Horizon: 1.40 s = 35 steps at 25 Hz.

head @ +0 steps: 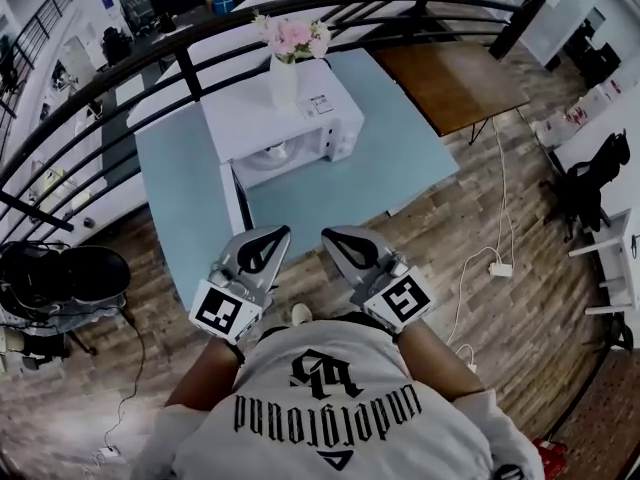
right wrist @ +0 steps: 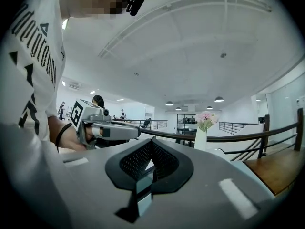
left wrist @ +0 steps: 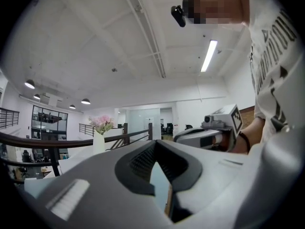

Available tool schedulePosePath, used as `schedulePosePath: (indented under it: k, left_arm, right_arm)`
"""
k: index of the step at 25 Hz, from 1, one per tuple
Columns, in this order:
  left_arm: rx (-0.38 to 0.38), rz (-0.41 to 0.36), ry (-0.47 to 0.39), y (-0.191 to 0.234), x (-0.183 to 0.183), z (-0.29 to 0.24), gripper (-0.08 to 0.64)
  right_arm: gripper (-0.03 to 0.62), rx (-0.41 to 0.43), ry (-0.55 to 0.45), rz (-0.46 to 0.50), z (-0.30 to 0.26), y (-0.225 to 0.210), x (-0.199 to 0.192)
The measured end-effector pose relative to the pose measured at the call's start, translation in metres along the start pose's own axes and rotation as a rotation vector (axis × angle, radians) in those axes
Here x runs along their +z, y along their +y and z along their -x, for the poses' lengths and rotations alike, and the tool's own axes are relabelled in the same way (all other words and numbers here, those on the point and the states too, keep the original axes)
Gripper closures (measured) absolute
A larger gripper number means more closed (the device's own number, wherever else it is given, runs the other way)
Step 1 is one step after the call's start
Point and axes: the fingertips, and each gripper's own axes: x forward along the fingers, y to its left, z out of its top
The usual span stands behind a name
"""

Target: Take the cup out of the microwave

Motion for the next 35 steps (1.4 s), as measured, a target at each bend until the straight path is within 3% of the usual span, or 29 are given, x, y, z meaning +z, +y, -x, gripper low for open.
schedulePosePath:
  k: [10, 26, 32, 35]
  left_arm:
    - [0.109, 0.032, 0.045, 0.034, -0.015, -0.018, 0.509]
    - [0.443, 0.02, 0.101, 0.075, -0.024, -0.069, 0.509]
    - [0.525, 0.02, 0.113, 0.078, -0.043, -0.099, 0.51]
    - [0.56, 0.063, 0.145, 0.079, -0.055, -0.107, 0.509]
  right_arm:
    - [0.591, 0.115, 0.013, -0.005, -0.036, -0.04, -0.012]
    - [0.591, 0.369, 0.005, 0.007, -0.065, -0.142, -0.038]
    - [0.591, 0.468, 0.021, 0.02, -0.065, -0.178, -0.055]
    - [0.591, 0.492, 0.028, 0.007, -0.069, -0.192, -0.066]
